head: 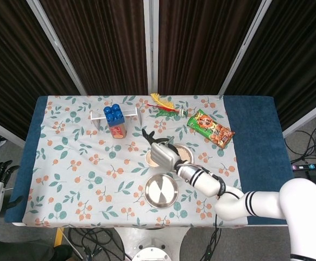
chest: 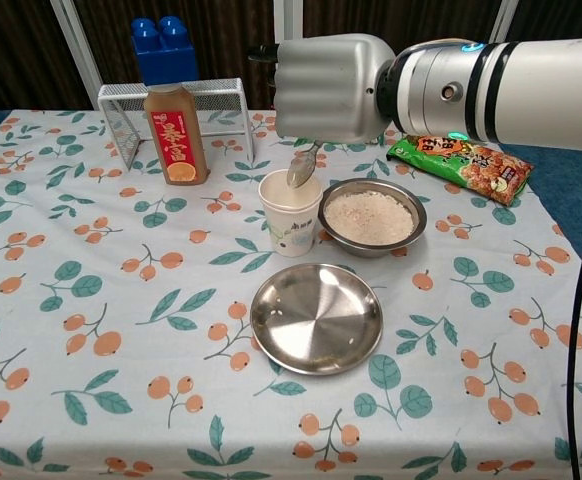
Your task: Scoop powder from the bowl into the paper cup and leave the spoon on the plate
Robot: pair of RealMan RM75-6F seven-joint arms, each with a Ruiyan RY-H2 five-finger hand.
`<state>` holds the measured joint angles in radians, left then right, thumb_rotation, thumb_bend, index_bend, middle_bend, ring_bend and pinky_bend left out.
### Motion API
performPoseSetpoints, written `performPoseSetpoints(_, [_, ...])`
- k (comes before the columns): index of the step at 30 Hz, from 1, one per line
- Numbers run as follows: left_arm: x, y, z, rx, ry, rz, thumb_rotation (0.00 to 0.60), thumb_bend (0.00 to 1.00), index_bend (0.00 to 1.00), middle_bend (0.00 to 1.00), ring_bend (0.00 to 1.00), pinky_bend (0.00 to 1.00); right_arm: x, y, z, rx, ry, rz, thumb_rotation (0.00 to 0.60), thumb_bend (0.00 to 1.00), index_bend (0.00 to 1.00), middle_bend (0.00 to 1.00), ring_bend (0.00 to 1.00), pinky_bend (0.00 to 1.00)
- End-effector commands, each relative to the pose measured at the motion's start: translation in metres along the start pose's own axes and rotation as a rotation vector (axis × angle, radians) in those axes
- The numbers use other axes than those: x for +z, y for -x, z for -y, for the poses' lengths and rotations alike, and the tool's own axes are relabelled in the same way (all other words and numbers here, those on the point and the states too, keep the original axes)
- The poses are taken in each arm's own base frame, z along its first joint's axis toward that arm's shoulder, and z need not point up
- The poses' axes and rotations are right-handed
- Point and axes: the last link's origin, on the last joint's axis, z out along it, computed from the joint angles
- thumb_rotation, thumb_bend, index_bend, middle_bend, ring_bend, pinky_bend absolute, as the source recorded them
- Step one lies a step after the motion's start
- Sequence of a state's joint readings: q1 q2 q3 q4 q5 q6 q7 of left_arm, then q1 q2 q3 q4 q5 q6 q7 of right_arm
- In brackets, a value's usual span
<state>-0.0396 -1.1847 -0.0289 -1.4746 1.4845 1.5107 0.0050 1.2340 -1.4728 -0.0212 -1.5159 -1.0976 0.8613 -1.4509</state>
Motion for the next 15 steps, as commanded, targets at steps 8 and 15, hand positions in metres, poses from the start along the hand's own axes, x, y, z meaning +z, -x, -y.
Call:
performPoseSetpoints(8, [0.002, -0.003, -0.003, 0.009, 0.009, -0.011, 0.6, 0.01, 0.27, 0.22, 0.13, 0.1, -0.024, 0.011, -0.01, 0.252, 0.082, -0.011, 0.6, 0.34, 0.54, 0.57, 0.24, 0.0])
performPoseSetpoints(15, [0.001, -0.004, -0.004, 0.013, 0.01, -0.01, 0.6, 0.01, 0.27, 0.22, 0.13, 0.1, -0.049, 0.011, 0.007, 0.453, 0.065, -0.052, 0.6, 0.34, 0.55, 0.57, 0.24, 0.0])
